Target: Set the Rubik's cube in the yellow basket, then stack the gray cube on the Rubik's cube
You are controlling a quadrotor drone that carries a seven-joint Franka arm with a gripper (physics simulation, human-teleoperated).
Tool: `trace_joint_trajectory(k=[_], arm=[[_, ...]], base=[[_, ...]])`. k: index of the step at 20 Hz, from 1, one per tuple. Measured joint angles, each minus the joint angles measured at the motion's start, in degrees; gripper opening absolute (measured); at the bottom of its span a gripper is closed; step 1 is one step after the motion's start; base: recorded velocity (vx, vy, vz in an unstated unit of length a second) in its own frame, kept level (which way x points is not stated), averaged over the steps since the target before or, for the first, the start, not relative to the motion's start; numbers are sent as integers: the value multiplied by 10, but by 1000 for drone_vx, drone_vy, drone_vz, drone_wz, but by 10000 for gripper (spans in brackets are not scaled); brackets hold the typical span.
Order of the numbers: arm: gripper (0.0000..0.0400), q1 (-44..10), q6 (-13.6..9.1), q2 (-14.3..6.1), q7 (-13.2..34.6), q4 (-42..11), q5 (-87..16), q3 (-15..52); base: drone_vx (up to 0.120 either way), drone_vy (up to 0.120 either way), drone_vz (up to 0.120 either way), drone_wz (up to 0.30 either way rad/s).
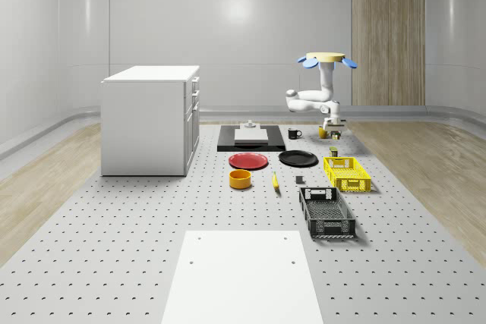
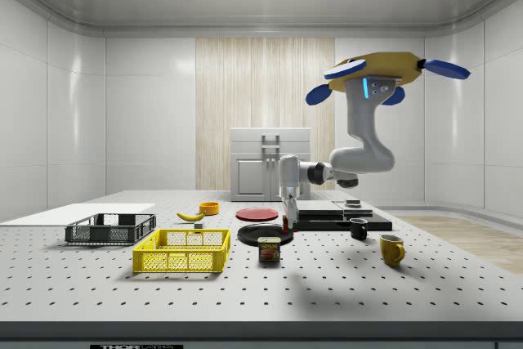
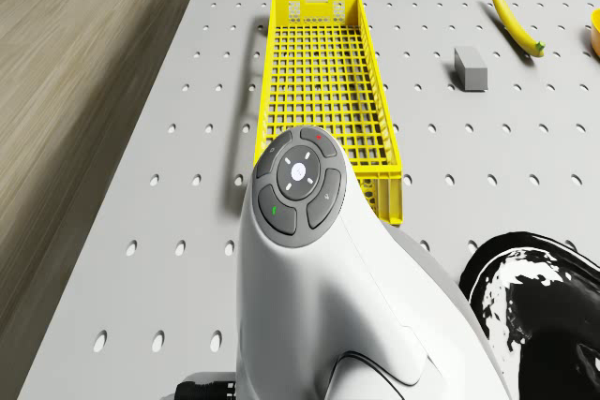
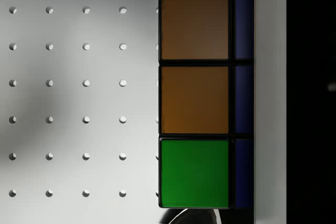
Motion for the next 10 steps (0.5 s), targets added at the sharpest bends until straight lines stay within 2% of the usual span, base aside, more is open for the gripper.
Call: trace_joint_trajectory(k=[10], arm=[[325, -3, 10, -11, 2, 1, 5, 2]], base=[[120, 0, 0, 0]])
